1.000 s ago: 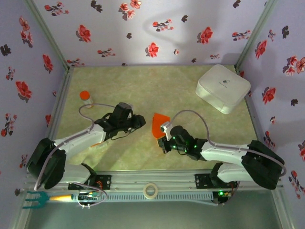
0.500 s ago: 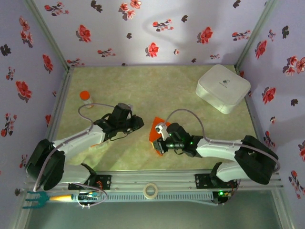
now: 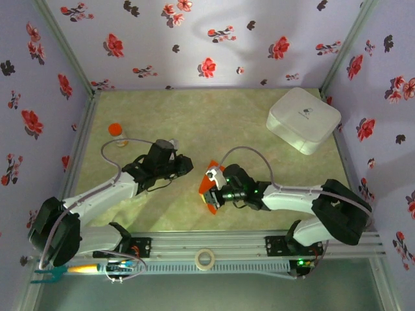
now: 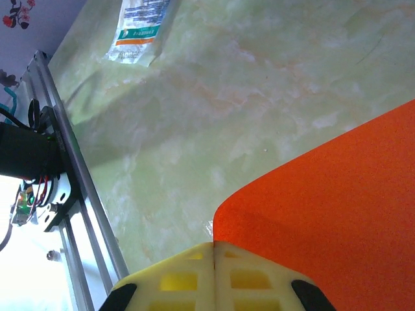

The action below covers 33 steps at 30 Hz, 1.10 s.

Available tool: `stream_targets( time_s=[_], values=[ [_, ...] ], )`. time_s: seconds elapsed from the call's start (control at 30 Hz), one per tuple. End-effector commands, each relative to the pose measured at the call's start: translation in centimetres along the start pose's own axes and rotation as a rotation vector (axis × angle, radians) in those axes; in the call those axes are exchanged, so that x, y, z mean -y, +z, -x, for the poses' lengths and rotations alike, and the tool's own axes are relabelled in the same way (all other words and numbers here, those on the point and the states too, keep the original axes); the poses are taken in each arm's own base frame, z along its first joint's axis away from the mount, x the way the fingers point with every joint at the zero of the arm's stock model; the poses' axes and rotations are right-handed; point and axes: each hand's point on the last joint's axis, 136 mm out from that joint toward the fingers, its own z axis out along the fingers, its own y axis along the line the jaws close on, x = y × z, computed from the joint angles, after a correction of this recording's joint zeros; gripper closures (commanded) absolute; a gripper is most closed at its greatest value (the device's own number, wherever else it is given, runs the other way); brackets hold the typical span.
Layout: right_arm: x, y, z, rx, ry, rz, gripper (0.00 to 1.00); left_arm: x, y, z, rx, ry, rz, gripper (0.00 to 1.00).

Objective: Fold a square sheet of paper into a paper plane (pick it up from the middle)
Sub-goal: Third fold the triangle at the center of the table.

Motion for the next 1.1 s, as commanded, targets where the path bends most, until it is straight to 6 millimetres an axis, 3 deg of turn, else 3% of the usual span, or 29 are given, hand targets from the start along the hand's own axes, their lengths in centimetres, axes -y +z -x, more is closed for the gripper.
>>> stream_targets(
  time_s=[0.0, 0.23, 0.53, 0.9, 1.07],
  values=[
    [-0.8, 0.2, 1.3, 0.015, 0.004, 0.045, 1.00, -0.6, -0.6, 0.7, 0.037, 0.038, 0.024, 0.84],
    [-0.6, 0.4, 1.9, 0.021, 0.055, 0.064, 1.00, -0.7, -0.3, 0.9, 0.055, 0.042, 0.023, 0.84],
    [0.5, 0.4, 0.7, 0.020, 0.097, 0.033, 1.00, -0.1, -0.1, 1.3, 0.067, 0.064, 0.004, 0.83],
    [0.5, 0.5, 0.3, 0.007, 0.099, 0.049, 1.00, 1.8, 1.4, 2.7, 0.044, 0.135, -0.011, 0.83],
    [0.3, 0.5, 0.3, -0.007, 0.100, 0.056, 1.00, 1.7, 2.4, 3.3, 0.025, 0.140, -0.013, 0.84]
  ],
)
